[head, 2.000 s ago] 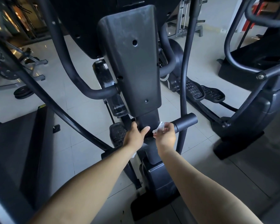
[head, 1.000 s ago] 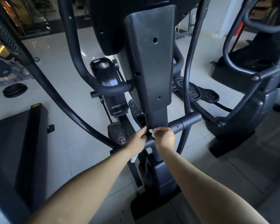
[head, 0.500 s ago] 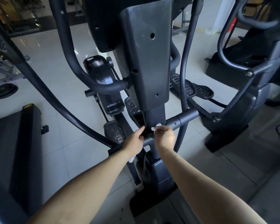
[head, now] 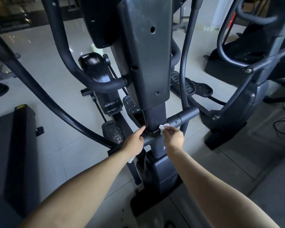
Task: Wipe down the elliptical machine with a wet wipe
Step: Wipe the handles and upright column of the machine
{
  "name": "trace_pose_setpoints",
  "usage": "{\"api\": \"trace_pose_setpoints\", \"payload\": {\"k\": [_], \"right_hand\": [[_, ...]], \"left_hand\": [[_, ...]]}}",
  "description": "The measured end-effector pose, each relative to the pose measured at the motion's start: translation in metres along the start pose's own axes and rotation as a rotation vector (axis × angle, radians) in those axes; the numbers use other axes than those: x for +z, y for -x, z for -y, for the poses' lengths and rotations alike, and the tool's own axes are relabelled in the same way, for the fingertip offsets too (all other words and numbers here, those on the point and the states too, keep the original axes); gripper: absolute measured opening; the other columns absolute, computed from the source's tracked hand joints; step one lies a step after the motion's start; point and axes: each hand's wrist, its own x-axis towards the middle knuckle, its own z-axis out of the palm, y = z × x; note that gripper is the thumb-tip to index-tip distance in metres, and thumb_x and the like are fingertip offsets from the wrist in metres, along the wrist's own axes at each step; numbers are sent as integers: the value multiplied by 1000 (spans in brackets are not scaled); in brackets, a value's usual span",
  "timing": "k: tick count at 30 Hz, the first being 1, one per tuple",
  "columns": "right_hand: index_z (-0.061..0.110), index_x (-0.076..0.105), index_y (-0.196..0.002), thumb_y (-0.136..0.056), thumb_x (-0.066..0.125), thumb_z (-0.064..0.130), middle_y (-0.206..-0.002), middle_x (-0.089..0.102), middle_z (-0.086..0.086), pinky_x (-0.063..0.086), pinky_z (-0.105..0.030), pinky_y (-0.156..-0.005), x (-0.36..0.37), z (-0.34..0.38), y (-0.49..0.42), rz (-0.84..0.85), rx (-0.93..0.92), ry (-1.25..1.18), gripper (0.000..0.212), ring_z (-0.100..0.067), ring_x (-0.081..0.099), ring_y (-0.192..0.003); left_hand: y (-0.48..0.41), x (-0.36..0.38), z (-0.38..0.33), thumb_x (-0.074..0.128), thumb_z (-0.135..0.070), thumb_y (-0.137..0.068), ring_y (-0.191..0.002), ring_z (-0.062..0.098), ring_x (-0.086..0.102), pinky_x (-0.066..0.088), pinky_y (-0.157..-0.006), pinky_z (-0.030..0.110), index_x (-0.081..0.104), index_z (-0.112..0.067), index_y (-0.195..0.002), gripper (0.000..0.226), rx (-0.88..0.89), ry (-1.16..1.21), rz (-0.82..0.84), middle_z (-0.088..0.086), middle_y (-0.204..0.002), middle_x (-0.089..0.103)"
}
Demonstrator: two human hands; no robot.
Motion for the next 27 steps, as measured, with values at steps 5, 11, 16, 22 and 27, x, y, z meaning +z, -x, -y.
{"api": "trace_pose_setpoints", "payload": {"k": [5, 11, 16, 22, 27], "right_hand": [[20, 75, -86, -91, 72, 16, -68, 66, 10, 38, -3, -53, 21, -18, 30, 46, 12, 36, 7, -4, 60, -62], [23, 74, -88, -91, 74, 34, -75, 71, 8, 54, -29, -76, 17, -23, 13, -124, 71, -99, 11, -15, 62, -68], [18, 73, -95, -92, 73, 32, -74, 69, 6, 50, -32, -75, 23, -22, 11, -108, 96, -174, 14, -16, 59, -71], [17, 71, -96, -97, 67, 26, -80, 69, 10, 44, -10, -65, 23, -15, 25, -189, -51, -144, 9, -4, 59, -70], [19, 72, -97, -96, 68, 30, -85, 70, 9, 49, -16, -72, 25, 14, -3, -211, -55, -126, 12, -12, 65, -81]], "left_hand": [[7, -3, 0, 38, -22, -102, -73, 28, 68, 58, -87, 47, 33, -50, -153, 59, 8, 3, 20, -5, -71, 63], [20, -7, -12, 41, -17, -104, -65, 15, 58, 44, -56, 22, 35, -42, -155, 57, 42, -51, -3, -1, -90, 70], [20, -3, -15, 47, -19, -103, -125, 28, 57, 43, -96, 31, 35, -33, -156, 56, 79, -120, -34, 1, -149, 55], [14, -1, -12, 52, -27, -103, -129, 30, 55, 42, -98, 33, 31, -30, -156, 57, 103, -168, -4, 6, -149, 54], [16, -2, -11, 54, -27, -103, -124, 35, 57, 44, -96, 36, 29, -25, -158, 60, 151, -234, -23, 11, -144, 58]]}}
